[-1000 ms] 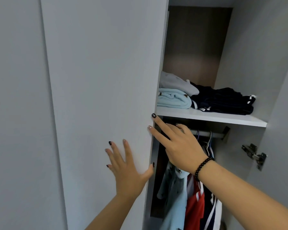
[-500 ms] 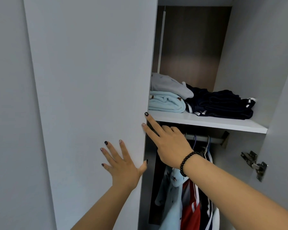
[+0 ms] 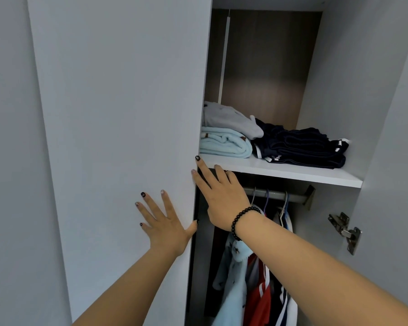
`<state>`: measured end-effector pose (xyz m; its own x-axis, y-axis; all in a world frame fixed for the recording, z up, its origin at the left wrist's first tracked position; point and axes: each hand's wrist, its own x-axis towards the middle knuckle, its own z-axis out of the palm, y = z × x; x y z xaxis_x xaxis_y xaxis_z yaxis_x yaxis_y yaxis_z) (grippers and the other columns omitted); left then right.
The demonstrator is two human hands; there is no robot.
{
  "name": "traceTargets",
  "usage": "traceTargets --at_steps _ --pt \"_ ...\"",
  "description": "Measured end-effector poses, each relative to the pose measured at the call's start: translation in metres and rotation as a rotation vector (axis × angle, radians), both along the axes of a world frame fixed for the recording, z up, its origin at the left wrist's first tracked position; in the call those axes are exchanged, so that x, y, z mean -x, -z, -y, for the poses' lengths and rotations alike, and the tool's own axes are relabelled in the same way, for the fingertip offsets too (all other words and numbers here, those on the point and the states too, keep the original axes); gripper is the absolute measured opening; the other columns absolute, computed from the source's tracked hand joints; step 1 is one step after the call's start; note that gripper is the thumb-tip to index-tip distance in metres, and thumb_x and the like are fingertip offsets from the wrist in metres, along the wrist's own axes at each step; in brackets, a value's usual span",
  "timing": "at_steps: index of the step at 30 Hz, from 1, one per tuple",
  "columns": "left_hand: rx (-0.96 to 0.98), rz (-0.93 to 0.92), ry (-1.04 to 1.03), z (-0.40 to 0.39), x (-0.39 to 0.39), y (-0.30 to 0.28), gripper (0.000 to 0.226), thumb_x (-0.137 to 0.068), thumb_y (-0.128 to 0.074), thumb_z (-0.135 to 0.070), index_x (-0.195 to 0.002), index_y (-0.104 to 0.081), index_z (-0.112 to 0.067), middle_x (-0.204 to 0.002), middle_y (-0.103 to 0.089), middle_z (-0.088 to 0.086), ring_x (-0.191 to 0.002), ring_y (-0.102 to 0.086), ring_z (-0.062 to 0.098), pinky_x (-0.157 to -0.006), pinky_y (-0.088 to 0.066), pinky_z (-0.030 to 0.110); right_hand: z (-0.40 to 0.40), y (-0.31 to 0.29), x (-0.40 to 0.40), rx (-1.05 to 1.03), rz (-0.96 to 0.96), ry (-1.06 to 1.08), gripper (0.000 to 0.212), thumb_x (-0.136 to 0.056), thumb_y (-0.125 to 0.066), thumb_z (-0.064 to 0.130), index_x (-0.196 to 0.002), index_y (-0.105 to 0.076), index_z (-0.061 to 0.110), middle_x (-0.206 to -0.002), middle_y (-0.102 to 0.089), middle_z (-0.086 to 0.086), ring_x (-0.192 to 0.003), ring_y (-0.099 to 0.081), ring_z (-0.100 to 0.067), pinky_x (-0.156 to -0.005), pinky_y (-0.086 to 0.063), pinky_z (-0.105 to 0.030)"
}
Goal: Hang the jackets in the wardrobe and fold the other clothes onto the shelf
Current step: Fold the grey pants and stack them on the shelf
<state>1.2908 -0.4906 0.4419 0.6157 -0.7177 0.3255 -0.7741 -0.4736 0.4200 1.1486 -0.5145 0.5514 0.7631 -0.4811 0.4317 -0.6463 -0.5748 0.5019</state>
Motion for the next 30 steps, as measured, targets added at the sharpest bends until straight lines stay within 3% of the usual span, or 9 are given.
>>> traceTargets --at_steps 3,9,14,19,26,30 --pt "-0.002 0.007 0.081 -0.015 -0.002 -0.001 0.122 -0.077 -0.036 -0.084 -0.123 0.057 -0.021 -0.131 0.059 0.019 -0.141 0.025 0.046 -0.115 -0.017 0.058 -0.006 0.002 0.007 -0.042 -0.003 -0.003 0.088 -0.086 -0.054 0.029 -0.152 0.003 0.019 -0.158 0.020 -0.010 -0.143 -0.004 -0.034 -0.115 -0.014 -0.046" --pt "0.007 -0.022 0.205 -0.053 0.025 -0.005 0.113 -0.090 -0.044 -0.065 -0.121 0.055 -0.020 -0.151 0.038 0.017 -0.145 0.021 0.037 -0.119 -0.009 0.054 -0.033 -0.013 0.042 -0.040 0.130 -0.045 0.071 -0.088 -0.051 0.024 -0.151 -0.019 0.018 -0.160 0.002 -0.013 -0.146 -0.005 -0.030 -0.115 -0.012 -0.043" --pt "0.087 -0.056 0.479 -0.092 0.096 -0.012 0.107 -0.092 -0.051 -0.052 -0.132 0.044 -0.020 -0.155 0.033 0.013 -0.146 0.022 0.029 -0.120 -0.002 0.048 -0.072 -0.033 0.094 -0.010 0.273 0.027 0.058 -0.085 -0.054 0.019 -0.141 -0.041 0.011 -0.158 -0.012 -0.017 -0.145 -0.011 -0.034 -0.114 -0.017 -0.044" --pt "0.035 -0.108 0.708 -0.147 0.180 -0.010 0.104 -0.093 -0.052 -0.048 -0.136 0.039 -0.019 -0.155 0.033 0.011 -0.144 0.029 0.028 -0.118 0.007 0.045 -0.134 -0.043 0.161 0.061 0.353 0.182 0.042 -0.082 -0.053 0.015 -0.123 -0.053 0.008 -0.156 -0.017 -0.018 -0.144 -0.013 -0.034 -0.110 -0.020 -0.043" --pt "0.020 -0.156 0.882 -0.223 0.267 0.001 0.101 -0.094 -0.047 -0.050 -0.133 0.042 -0.023 -0.154 0.036 0.007 -0.142 0.033 0.022 -0.117 0.012 0.039 -0.222 -0.037 0.252 0.136 0.307 0.384 0.031 -0.082 -0.050 0.011 -0.112 -0.059 0.003 -0.154 -0.019 -0.022 -0.143 -0.014 -0.038 -0.113 -0.015 -0.045" --pt "0.061 -0.225 0.983 -0.251 0.305 0.002 0.097 -0.095 -0.044 -0.051 -0.141 0.037 -0.022 -0.154 0.036 0.002 -0.142 0.033 0.017 -0.119 0.012 0.038 -0.262 -0.032 0.285 0.163 0.247 0.412 0.024 -0.075 -0.059 0.006 -0.098 -0.064 0.002 -0.149 -0.032 -0.026 -0.140 -0.026 -0.042 -0.109 -0.027 -0.049"
